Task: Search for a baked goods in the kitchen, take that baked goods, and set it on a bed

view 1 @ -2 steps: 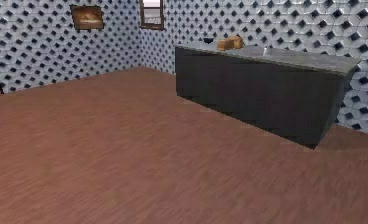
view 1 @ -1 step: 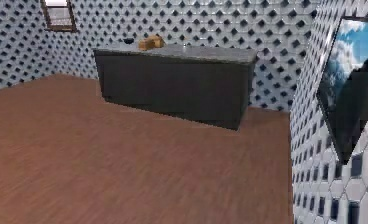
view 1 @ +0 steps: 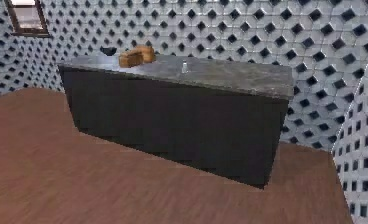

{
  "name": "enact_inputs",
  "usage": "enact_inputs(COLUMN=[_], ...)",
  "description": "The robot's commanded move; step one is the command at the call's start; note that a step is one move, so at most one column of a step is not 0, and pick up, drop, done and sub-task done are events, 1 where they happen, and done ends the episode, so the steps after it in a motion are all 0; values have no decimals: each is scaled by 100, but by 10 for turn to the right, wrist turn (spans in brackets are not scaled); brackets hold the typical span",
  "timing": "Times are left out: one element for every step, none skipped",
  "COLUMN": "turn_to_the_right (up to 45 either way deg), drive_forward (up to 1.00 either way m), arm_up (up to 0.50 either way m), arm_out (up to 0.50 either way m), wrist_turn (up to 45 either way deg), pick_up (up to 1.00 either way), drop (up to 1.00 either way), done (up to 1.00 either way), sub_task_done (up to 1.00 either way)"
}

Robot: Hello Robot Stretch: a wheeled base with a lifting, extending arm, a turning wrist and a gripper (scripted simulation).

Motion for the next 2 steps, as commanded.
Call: enact_inputs(turn_to_the_right=[0, 0], drive_forward=[100, 30], arm_up=[0, 0], arm_out=[0, 0], wrist_turn=[0, 0], pick_up=[0, 0], drop=[0, 0], done=[0, 0], sub_task_done=[0, 0])
